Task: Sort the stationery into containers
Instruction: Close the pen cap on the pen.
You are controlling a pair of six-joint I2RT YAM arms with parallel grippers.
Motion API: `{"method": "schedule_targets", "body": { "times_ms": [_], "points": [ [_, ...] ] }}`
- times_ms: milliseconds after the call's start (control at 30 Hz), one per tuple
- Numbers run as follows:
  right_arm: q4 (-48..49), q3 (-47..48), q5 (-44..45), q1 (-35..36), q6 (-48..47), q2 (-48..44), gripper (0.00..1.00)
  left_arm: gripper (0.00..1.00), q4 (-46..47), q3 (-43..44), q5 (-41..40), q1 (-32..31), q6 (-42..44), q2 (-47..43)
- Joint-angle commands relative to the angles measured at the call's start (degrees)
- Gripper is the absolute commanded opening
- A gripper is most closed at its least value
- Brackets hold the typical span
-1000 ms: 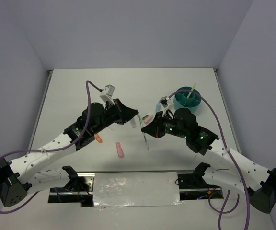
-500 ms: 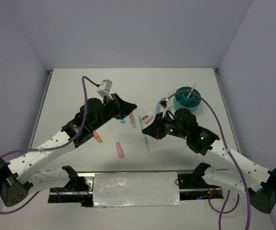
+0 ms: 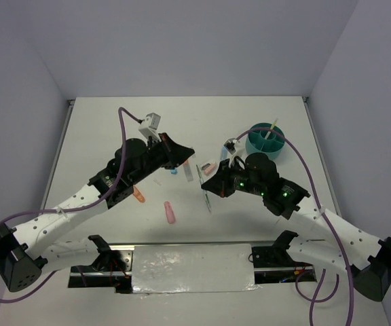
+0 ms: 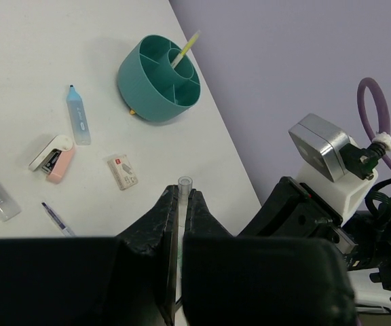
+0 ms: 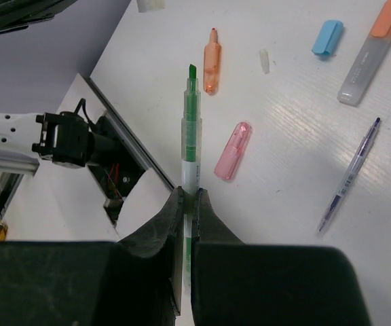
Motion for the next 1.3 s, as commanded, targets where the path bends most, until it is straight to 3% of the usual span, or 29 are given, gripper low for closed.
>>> {"method": "schedule_targets", "body": {
  "times_ms": [0, 1267],
  "points": [
    [0.97, 3.16, -0.12, 0.40, -0.99, 0.21, 0.00, 0.00, 3.79, -0.26, 1.65, 0.20, -0.82, 0.03],
    [1.06, 5.18, 0.59, 0.40, -1.52, 1.18, 0.00, 0.00, 3.62, -2.10, 2.61, 0.20, -1.00, 0.30]
  ]
}}
